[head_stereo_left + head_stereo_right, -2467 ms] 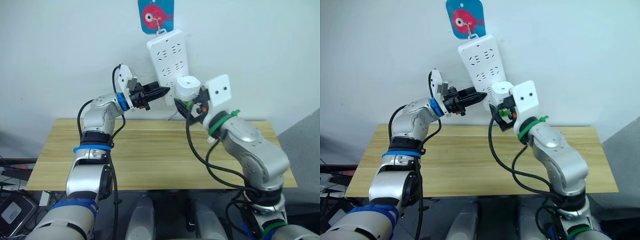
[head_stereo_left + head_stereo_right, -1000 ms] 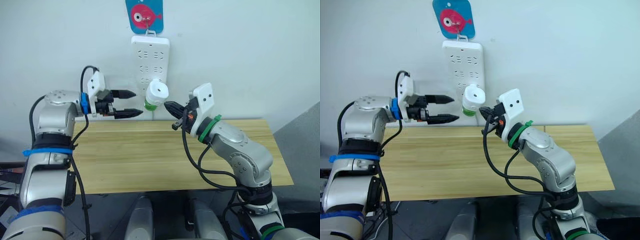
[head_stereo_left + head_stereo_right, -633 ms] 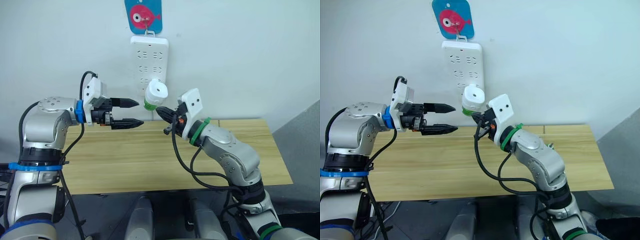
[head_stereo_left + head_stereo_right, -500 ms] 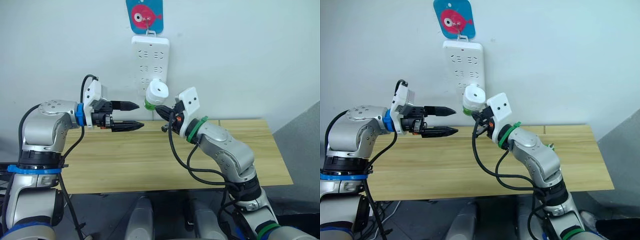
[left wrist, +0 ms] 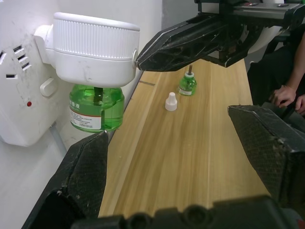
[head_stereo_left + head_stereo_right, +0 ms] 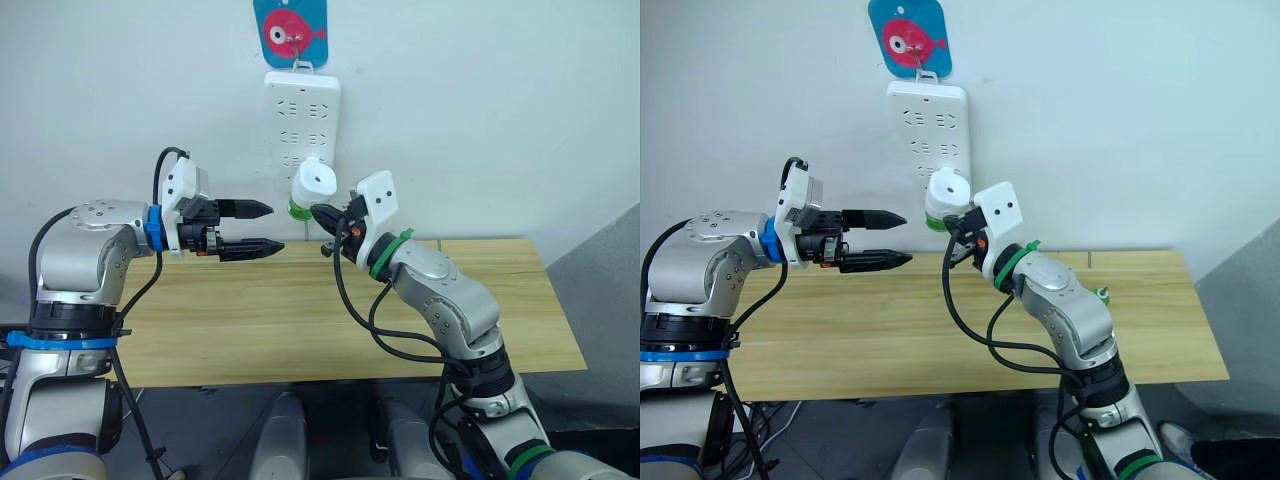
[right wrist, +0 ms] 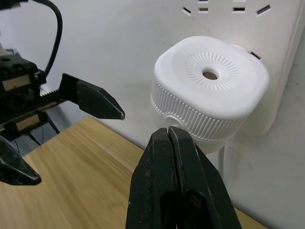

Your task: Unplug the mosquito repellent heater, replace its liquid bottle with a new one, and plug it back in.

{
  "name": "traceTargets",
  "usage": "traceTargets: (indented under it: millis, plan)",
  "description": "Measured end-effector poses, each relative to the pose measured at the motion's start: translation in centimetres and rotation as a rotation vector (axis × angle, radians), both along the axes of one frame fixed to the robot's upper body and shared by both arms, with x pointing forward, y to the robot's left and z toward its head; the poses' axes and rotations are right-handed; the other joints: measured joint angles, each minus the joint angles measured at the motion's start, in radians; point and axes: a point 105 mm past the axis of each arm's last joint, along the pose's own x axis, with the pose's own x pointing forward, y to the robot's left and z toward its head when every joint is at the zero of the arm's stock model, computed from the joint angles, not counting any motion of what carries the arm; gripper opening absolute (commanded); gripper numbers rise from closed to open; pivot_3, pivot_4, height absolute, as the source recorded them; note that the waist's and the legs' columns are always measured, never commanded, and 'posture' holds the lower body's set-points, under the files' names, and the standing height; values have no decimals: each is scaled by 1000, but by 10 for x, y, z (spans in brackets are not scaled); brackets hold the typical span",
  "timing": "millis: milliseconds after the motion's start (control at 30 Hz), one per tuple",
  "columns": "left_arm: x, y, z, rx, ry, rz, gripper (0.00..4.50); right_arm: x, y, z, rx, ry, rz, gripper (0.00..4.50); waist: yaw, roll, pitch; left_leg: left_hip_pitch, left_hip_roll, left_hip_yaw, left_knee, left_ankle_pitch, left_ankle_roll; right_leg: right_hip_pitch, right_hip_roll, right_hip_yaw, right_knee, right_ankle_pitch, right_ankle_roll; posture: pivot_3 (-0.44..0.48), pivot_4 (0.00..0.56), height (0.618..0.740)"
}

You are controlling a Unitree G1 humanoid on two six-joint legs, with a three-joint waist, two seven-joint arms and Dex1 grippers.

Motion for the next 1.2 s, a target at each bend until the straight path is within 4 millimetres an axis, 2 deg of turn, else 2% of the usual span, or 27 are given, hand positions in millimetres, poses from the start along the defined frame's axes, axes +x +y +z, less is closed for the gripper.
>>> traceTargets:
  millis: [433,733,867,1000,1100,1133,1200]
  plan:
    - [1,-1,0,-1,-3,-4,4500,3,-4,1,118,118,-27,30,0,0,0,0,0,0,0,2,2,0,0,0,0,0,0,290,210,740]
    - [2,-2,0,1,-10,-6,4500,4,-6,0,93,114,-28,30,0,0,0,0,0,0,0,3,3,0,0,0,0,0,0,286,210,740]
    - [3,-2,0,0,-11,-4,4500,-6,-10,0,1,51,28,30,0,0,0,0,0,0,-1,3,3,0,0,0,-1,0,0,286,210,740]
    - [6,-2,-1,12,-23,-9,4500,-26,-5,-5,-77,25,126,30,-1,0,0,0,0,0,-4,3,3,-1,0,-1,0,-1,-2,283,208,740]
    - [9,-1,-2,13,-25,-3,4500,-35,-12,-10,-121,16,146,30,-1,0,0,0,1,0,-5,3,3,-1,0,-2,0,-1,-2,282,209,740]
    - [11,0,-2,22,-33,5,4500,-36,-20,-11,-138,11,141,30,-1,0,0,0,0,0,-5,3,3,-1,0,-2,0,-1,-2,282,209,740]
    - [17,8,-6,52,-37,45,4500,-42,-42,-11,-180,-9,120,383,4,0,0,0,0,0,-5,3,3,-1,0,-2,-1,-2,-2,280,210,740]
